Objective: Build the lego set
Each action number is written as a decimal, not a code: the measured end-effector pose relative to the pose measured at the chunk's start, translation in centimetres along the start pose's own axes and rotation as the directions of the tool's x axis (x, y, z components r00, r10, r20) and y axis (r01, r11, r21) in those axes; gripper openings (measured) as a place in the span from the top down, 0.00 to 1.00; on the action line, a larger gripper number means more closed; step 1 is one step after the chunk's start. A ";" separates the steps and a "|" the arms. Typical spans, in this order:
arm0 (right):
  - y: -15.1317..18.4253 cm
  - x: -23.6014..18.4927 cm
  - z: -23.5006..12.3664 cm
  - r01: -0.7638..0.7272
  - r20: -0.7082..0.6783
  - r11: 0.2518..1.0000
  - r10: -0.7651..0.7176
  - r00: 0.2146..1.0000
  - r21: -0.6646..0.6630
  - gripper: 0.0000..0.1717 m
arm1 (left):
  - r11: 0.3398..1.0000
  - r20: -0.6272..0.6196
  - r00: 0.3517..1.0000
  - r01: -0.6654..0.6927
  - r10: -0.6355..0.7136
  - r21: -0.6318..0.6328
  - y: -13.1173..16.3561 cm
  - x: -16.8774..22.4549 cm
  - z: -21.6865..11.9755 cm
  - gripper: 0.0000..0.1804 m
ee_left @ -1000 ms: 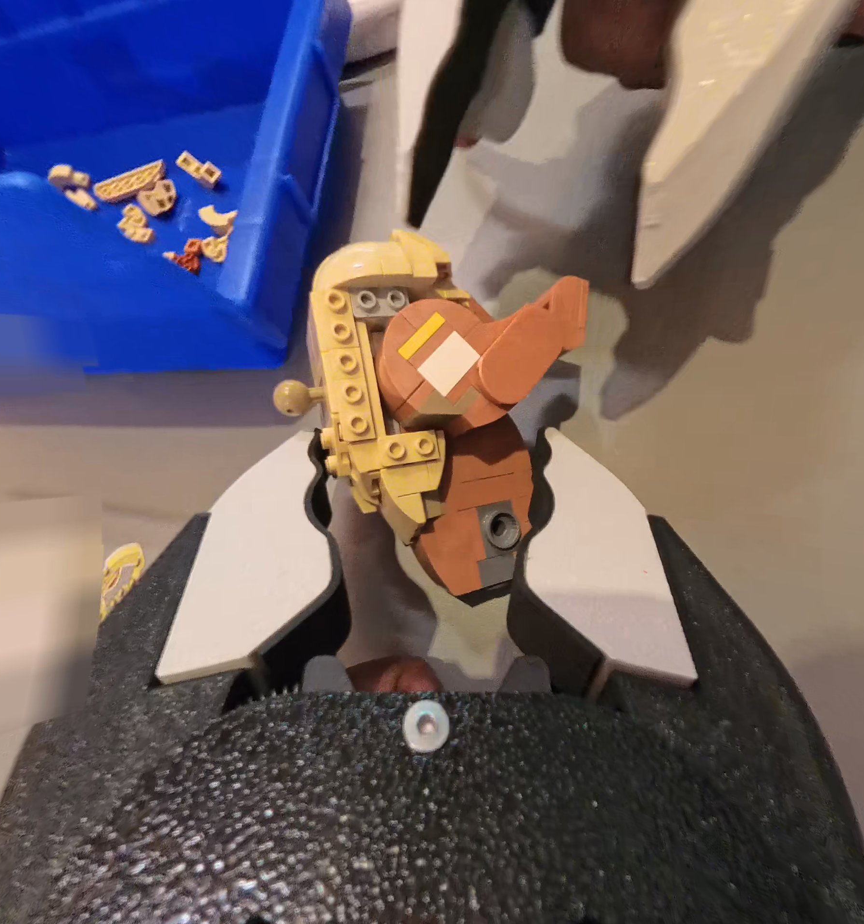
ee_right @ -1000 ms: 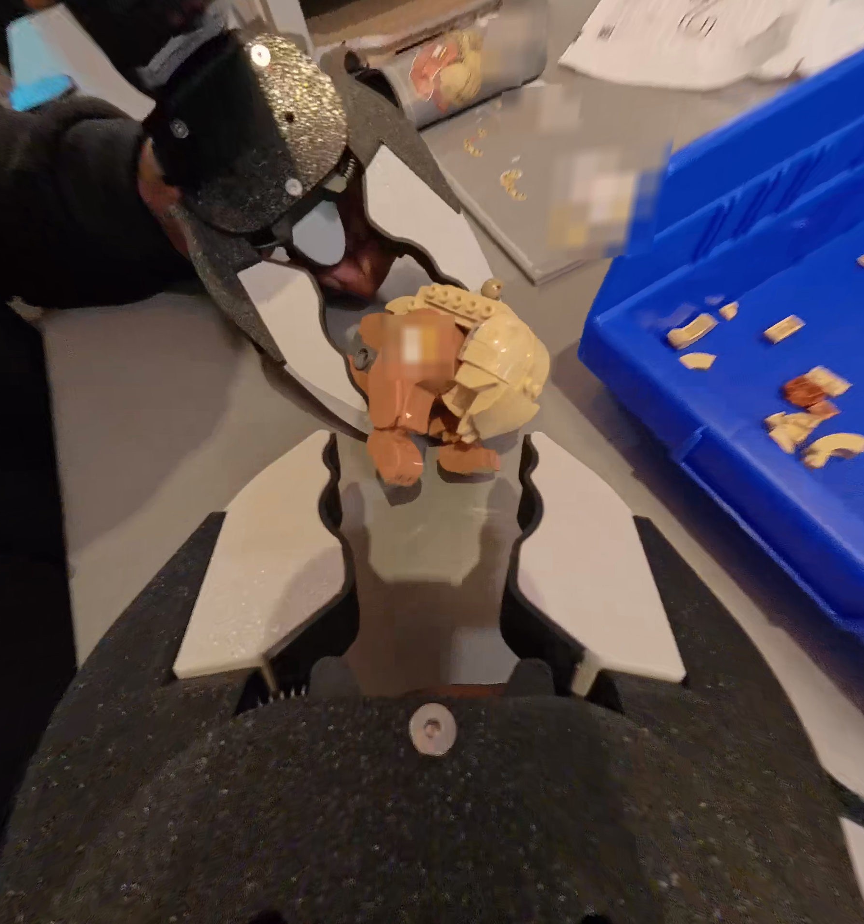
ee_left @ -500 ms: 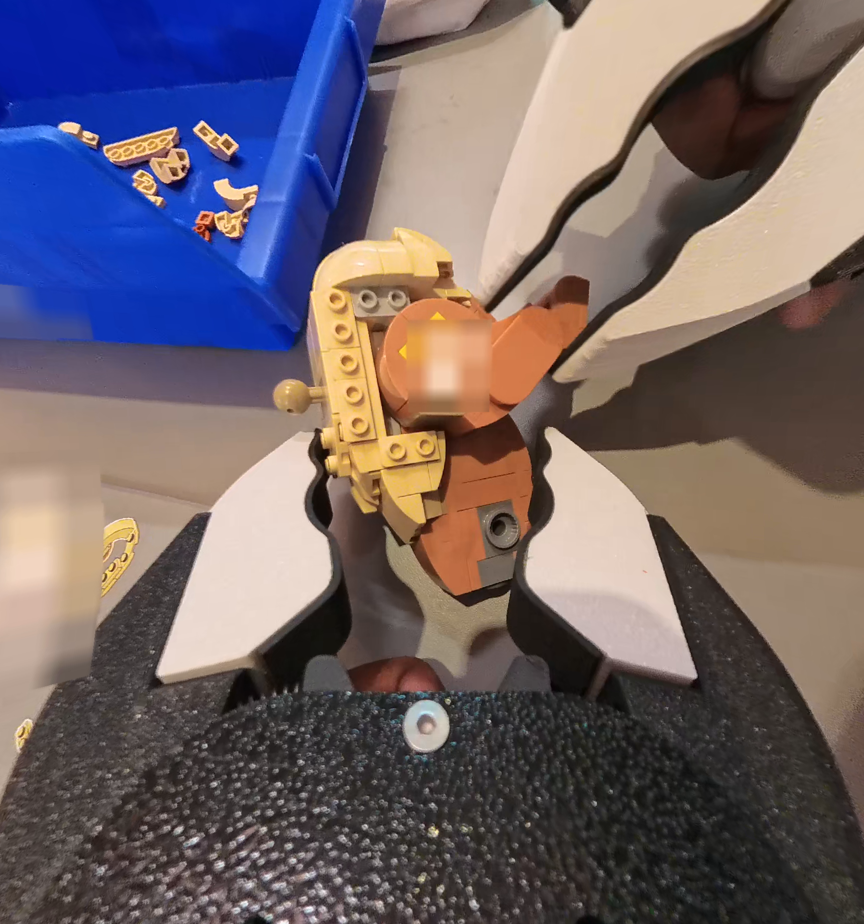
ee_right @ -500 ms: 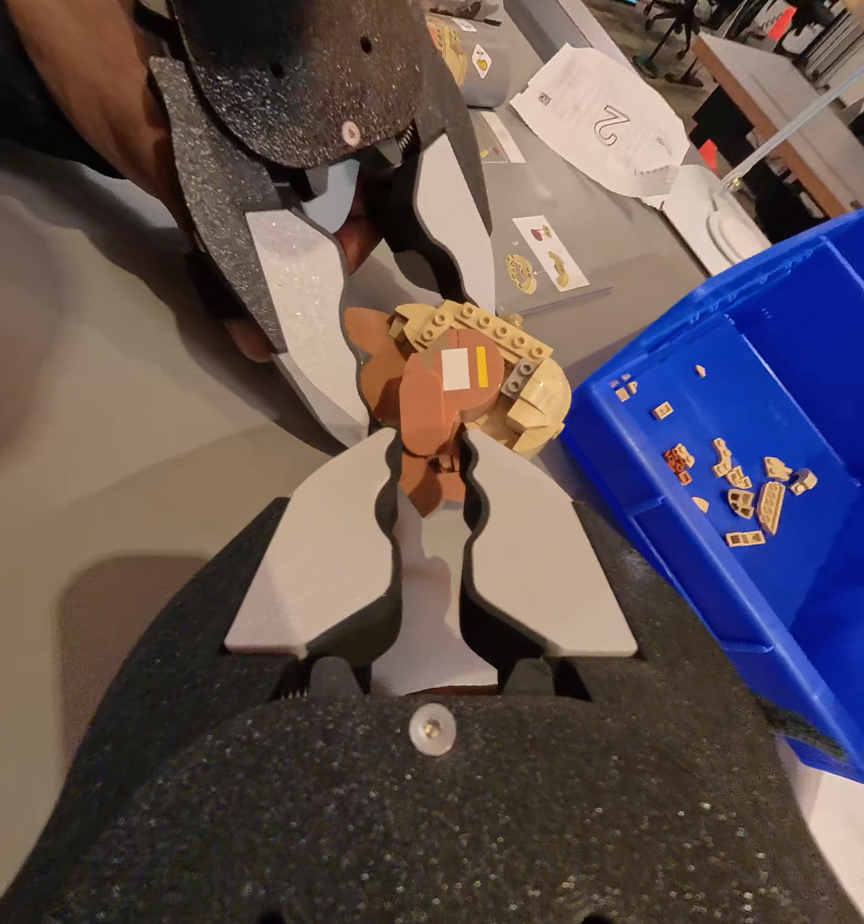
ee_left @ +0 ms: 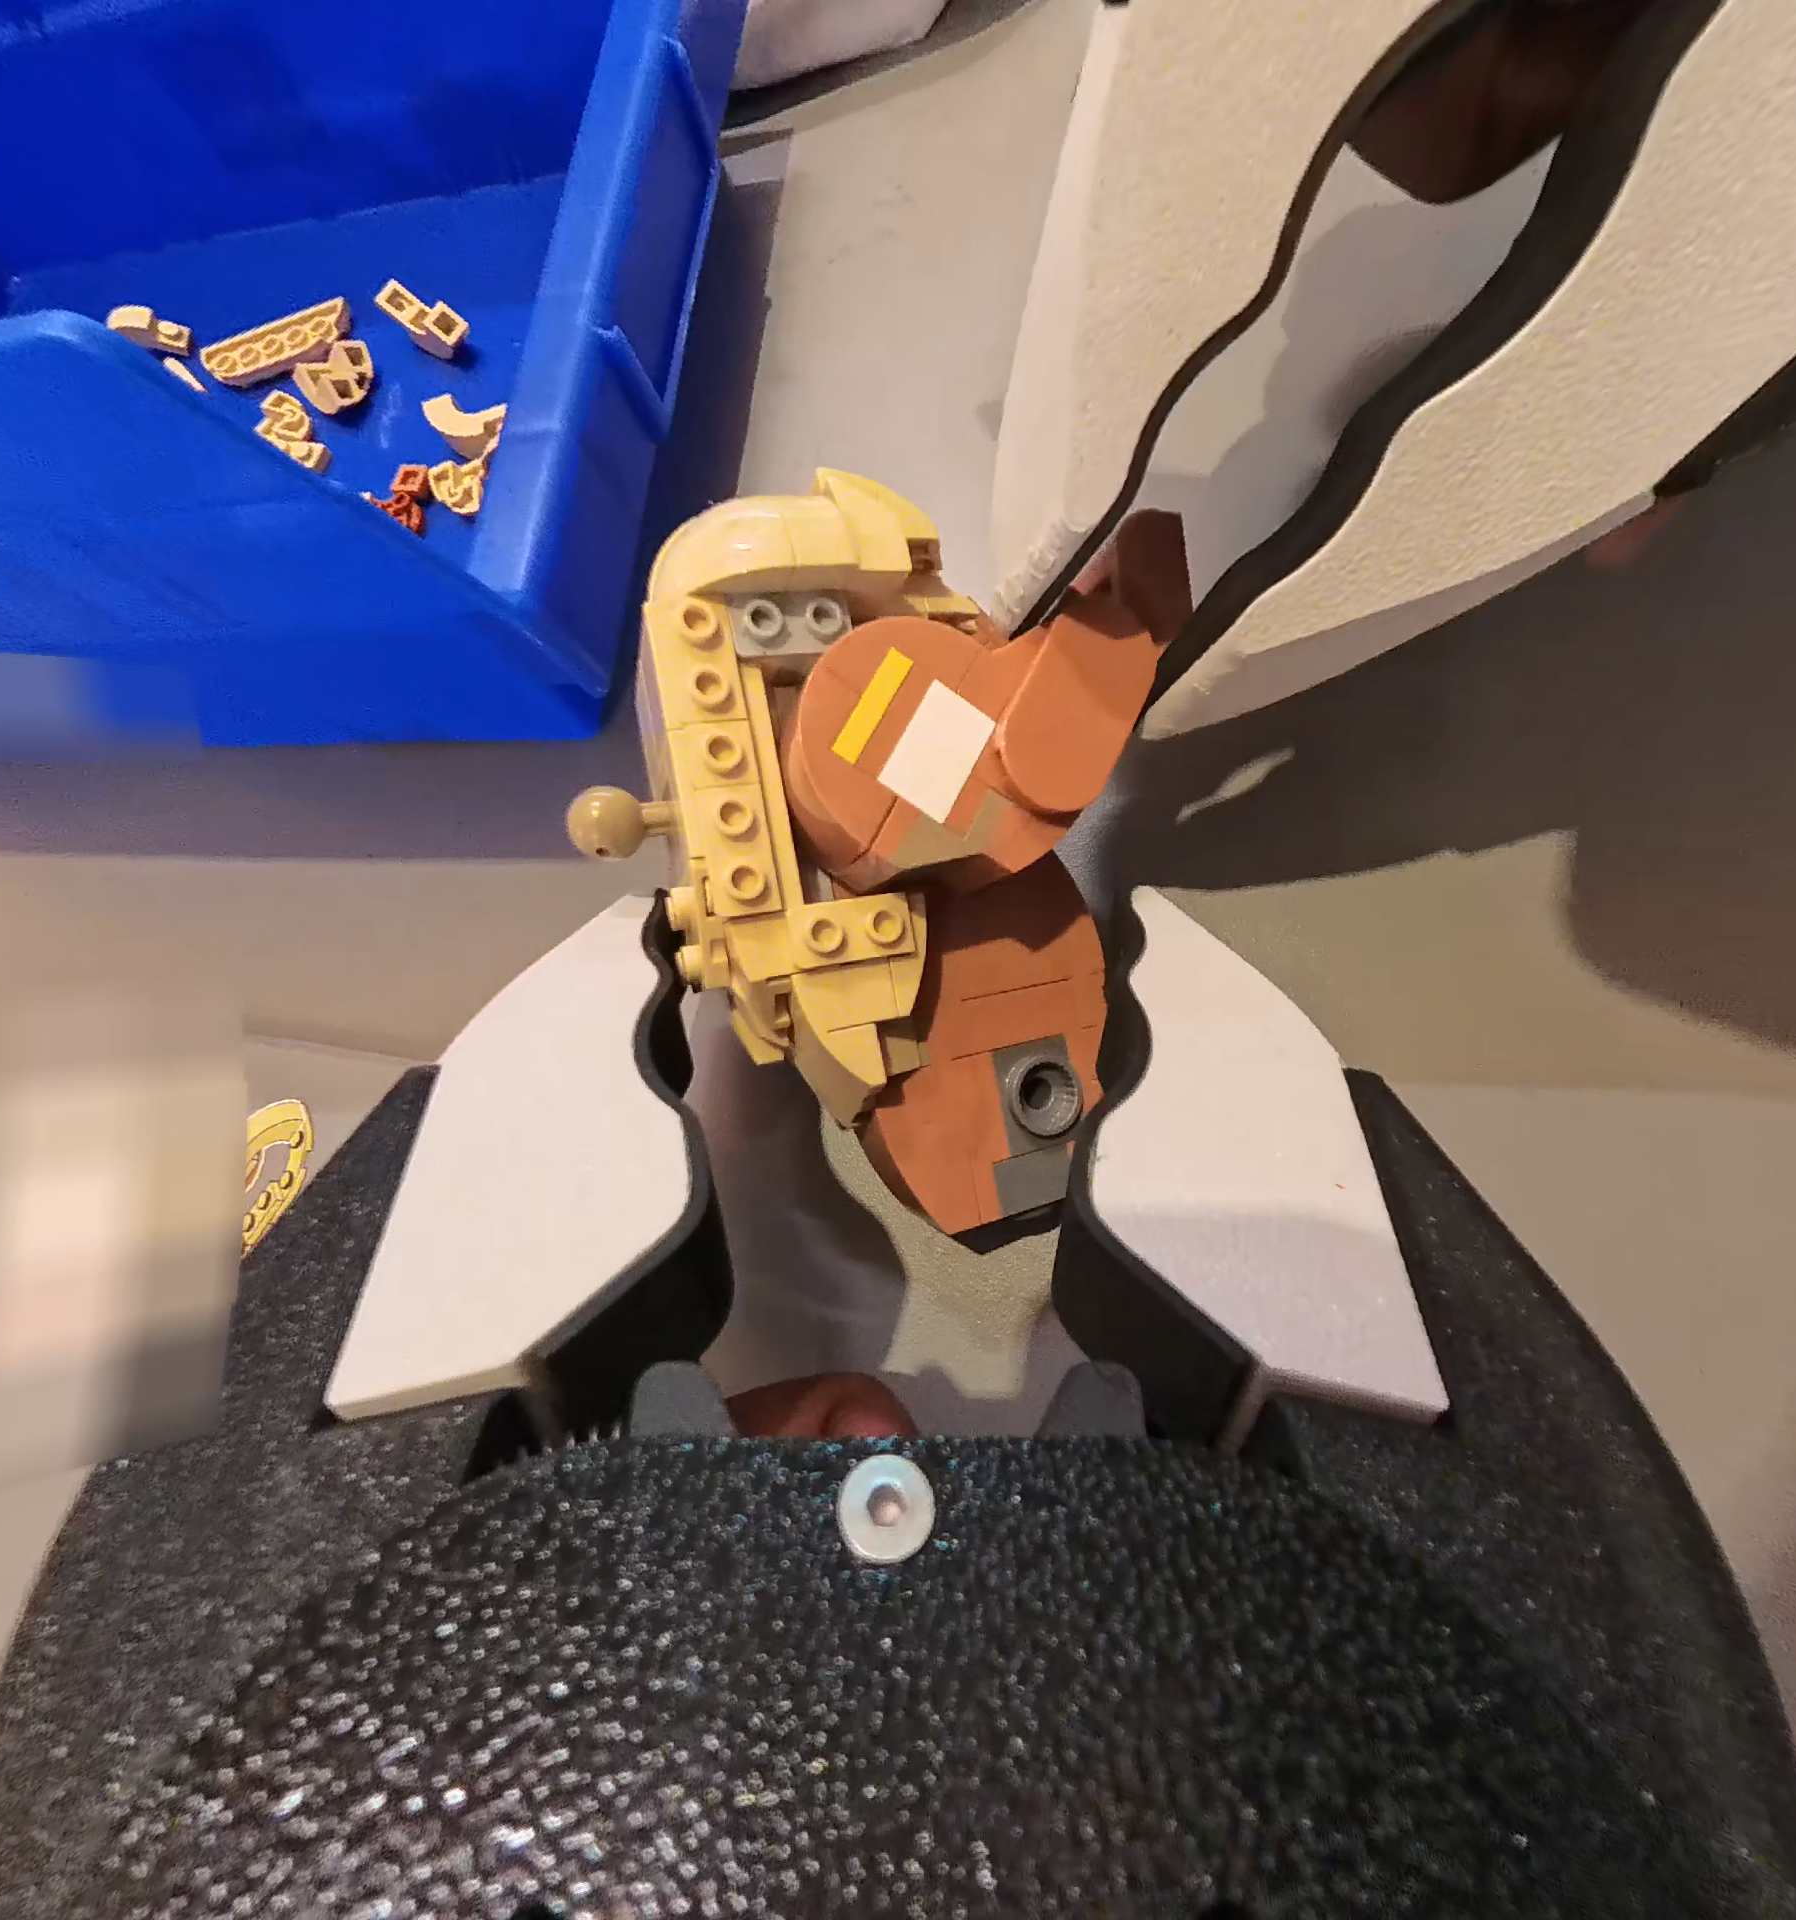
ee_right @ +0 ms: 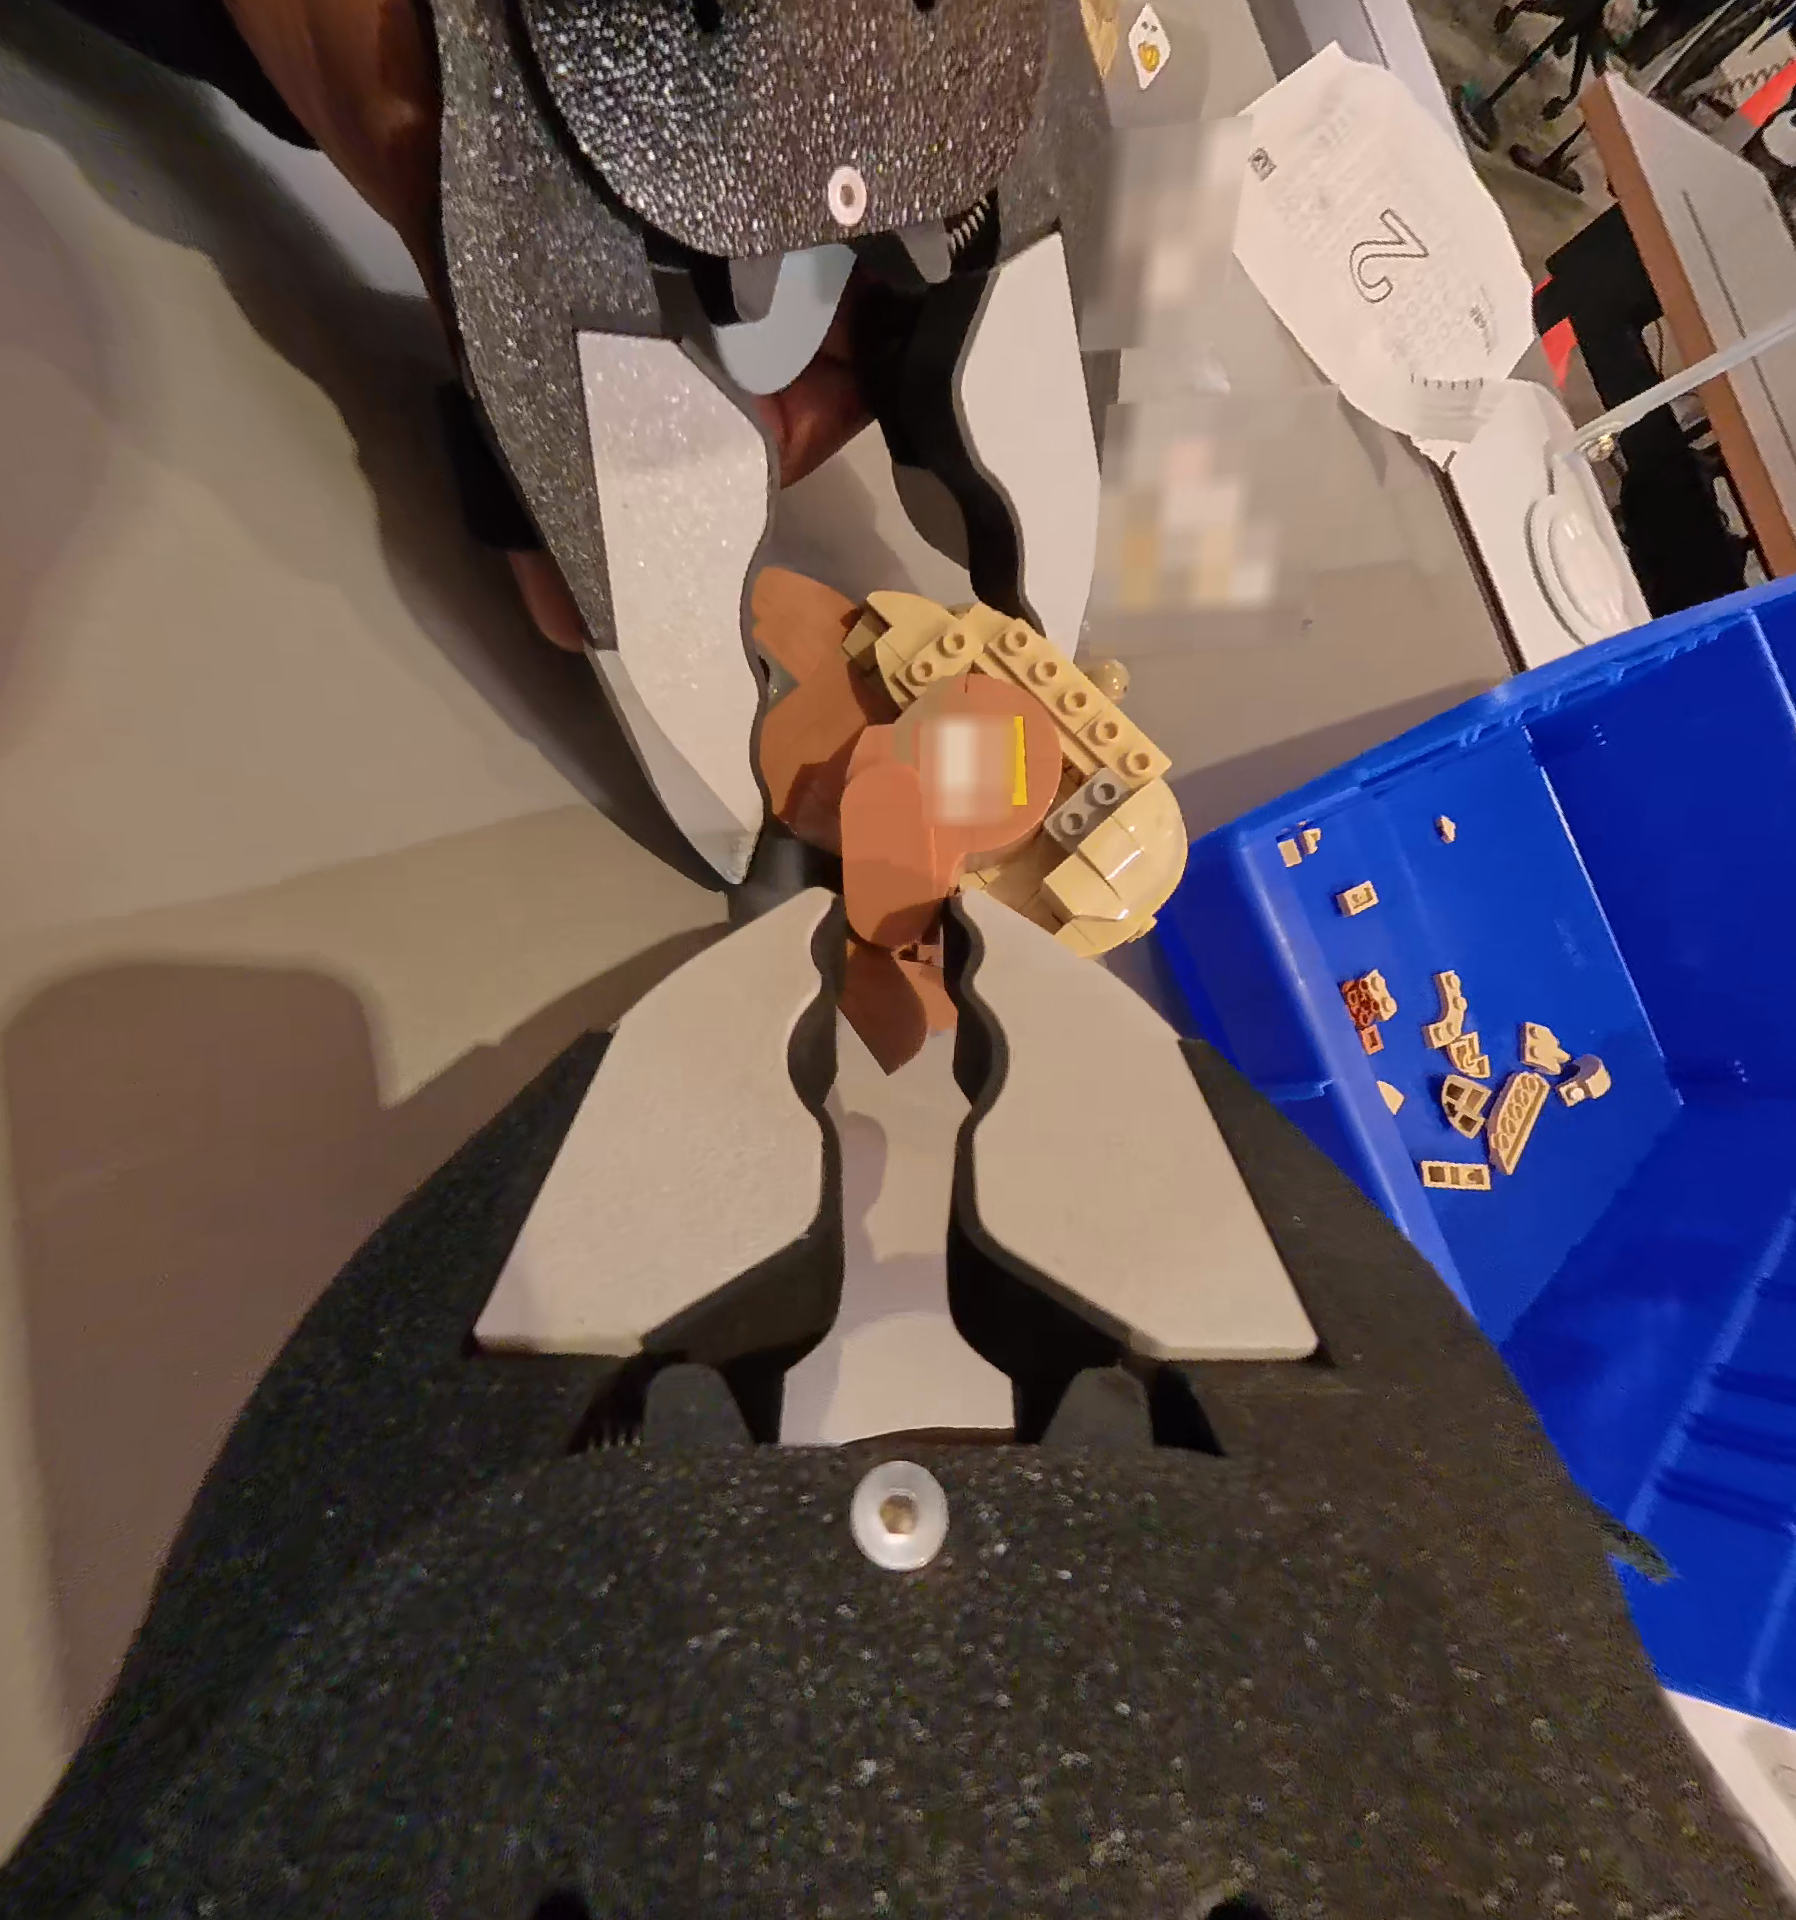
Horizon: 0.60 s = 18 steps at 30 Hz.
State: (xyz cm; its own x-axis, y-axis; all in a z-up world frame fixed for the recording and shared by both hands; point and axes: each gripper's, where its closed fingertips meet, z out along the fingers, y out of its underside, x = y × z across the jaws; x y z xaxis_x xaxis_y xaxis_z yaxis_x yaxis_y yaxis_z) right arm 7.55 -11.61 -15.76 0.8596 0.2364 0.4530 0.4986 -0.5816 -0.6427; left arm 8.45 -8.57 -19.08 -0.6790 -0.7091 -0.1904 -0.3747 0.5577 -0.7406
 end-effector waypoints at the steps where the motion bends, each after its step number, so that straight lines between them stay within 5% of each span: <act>1: 0.0 0.0 0.0 0.010 0.000 1.000 -0.010 1.000 -0.002 0.90 | 1.000 -0.001 1.000 -0.001 0.001 0.000 0.0 0.0 0.0 0.57; 14: 0.5 -1.0 -2.1 0.024 0.073 0.993 -0.033 0.997 0.118 0.82 | 1.000 -0.047 0.999 0.006 -0.006 0.013 0.2 0.2 -0.4 0.57; 18: 0.6 -1.5 -2.2 0.140 0.097 0.983 -0.152 0.984 0.120 0.81 | 0.999 -0.079 0.996 -0.048 0.049 0.007 0.2 0.8 -0.6 0.57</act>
State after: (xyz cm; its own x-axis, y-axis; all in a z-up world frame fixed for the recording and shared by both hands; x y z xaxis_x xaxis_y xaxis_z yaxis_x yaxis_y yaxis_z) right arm 6.31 -14.03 -15.50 0.7805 0.3964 0.4834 0.6240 -0.4453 -0.6421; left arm 7.49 -8.76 -18.95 -0.7438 -0.6451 -0.1750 -0.3371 0.5882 -0.7351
